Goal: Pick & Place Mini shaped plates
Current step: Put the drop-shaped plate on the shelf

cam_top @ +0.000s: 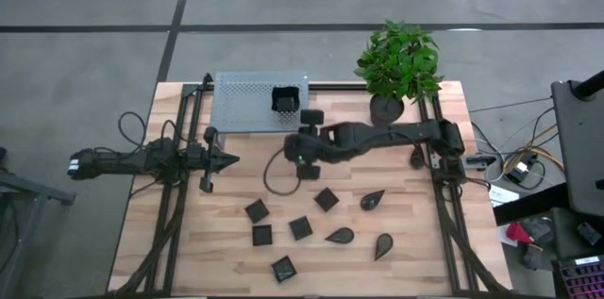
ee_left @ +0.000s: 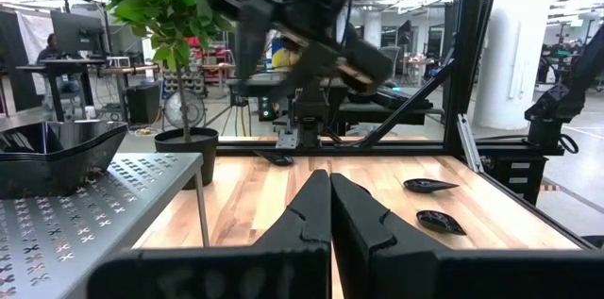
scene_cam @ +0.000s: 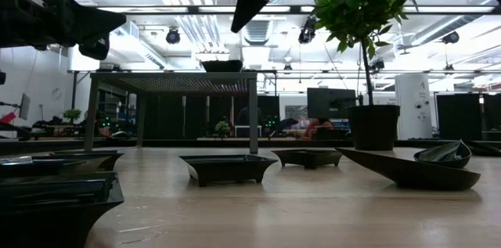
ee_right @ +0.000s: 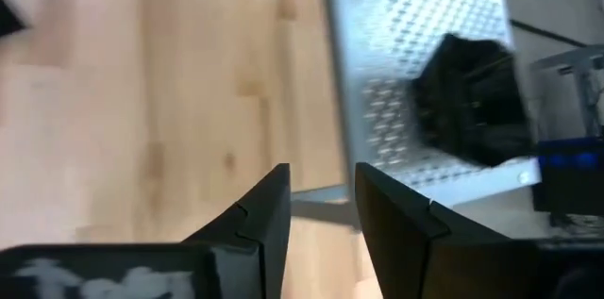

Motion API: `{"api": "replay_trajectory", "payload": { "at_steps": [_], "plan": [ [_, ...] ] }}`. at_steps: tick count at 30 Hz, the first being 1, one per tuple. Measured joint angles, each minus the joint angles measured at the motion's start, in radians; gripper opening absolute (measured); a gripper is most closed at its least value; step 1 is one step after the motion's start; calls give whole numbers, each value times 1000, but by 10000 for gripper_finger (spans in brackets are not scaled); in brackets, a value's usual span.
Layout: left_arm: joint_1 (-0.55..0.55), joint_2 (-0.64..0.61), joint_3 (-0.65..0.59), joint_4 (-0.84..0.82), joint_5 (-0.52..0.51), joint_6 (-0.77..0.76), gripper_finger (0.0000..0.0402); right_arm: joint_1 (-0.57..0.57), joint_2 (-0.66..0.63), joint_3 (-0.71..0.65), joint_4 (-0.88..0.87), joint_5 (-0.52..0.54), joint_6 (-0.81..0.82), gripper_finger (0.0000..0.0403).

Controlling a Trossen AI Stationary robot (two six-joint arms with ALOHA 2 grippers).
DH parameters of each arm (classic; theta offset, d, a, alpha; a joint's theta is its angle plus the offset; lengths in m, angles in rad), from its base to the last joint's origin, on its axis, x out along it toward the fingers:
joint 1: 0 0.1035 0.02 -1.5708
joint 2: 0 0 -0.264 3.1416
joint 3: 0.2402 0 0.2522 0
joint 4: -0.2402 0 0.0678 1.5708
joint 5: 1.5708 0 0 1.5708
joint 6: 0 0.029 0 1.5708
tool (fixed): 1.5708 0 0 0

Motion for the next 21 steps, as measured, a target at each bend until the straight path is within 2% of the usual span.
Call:
{"api": "replay_trajectory", "payload": {
  "at_steps": [10, 21],
  "plan": [
    [0, 0, 0, 0, 0, 0, 0, 98, 0, 0, -89, -81, 209, 104],
    [0, 0, 0, 0, 0, 0, 0, 196, -1, -75, -304, -122, 483, 100]
  ]
}}
